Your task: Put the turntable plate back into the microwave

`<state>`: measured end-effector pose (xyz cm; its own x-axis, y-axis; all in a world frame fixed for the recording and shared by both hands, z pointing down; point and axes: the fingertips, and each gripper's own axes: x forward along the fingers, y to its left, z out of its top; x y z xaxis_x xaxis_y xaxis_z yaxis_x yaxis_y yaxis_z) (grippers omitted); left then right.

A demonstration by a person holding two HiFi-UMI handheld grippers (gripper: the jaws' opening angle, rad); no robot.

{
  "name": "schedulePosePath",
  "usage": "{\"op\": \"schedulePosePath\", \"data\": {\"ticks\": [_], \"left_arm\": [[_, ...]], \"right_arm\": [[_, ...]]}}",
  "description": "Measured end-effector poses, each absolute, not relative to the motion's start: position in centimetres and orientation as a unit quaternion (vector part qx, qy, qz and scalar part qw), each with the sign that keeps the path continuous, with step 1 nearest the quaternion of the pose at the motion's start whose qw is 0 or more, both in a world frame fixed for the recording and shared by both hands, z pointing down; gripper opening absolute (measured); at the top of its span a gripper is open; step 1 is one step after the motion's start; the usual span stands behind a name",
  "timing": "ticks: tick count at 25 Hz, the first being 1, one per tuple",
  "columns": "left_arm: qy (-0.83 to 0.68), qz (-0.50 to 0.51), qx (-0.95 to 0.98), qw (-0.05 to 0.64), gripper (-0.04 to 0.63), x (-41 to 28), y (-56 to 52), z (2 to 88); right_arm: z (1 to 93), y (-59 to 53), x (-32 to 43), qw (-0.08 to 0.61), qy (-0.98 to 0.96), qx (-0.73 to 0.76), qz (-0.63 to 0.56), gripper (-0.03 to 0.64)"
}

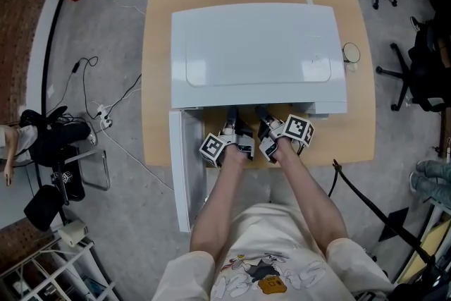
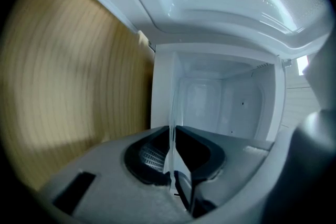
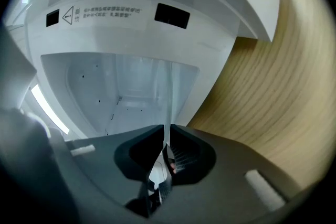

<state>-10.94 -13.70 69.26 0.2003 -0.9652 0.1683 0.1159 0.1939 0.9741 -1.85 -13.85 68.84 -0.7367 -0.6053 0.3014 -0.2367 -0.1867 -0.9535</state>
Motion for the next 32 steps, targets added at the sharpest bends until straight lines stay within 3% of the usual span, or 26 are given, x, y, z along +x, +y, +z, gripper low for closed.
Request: {"op": "schedulePosePath", "data": {"ticks": [7,16,18,21,23,25,29,32], "left_arm": [[-0.452,-0.423,0.487,0.617,0.115,-10.5,-14.0,68.2],[-0.476,-0.311,0.539,0.622,0.127,-7.9,-11.4,68.7],[-0.473,-0.283,0.554,0.624,0.124,-6.9,-10.3,68.5],[-0.471,-0.214,0.592,0.618,0.095,-5.1,-8.4,68.2],[-0.48,-0.161,0.618,0.601,0.051,-4.6,-7.4,68.1],[-0.491,-0.106,0.645,0.576,-0.002,-4.5,-7.1,67.7],[-0.506,0.035,0.711,0.487,-0.002,-3.9,-6.9,66.3],[-0.514,0.101,0.737,0.428,-0.002,-3.8,-6.9,65.3]], "right_arm": [[69.2,-13.5,-1.7,0.13,0.615,-0.342,-0.698,0.055],[68.1,-12.4,-0.7,0.115,0.622,-0.35,-0.691,0.152],[67.8,-11.9,-0.3,0.099,0.627,-0.366,-0.681,0.145],[67.9,-10.5,1.1,0.049,0.639,-0.408,-0.65,0.098],[68.0,-9.8,1.7,0.016,0.653,-0.426,-0.626,0.008],[67.8,-9.5,1.6,-0.019,0.676,-0.426,-0.6,0.006],[67.3,-8.8,1.4,-0.135,0.744,-0.42,-0.501,0.006],[67.0,-7.8,0.7,-0.181,0.775,-0.408,-0.448,0.006]]}}
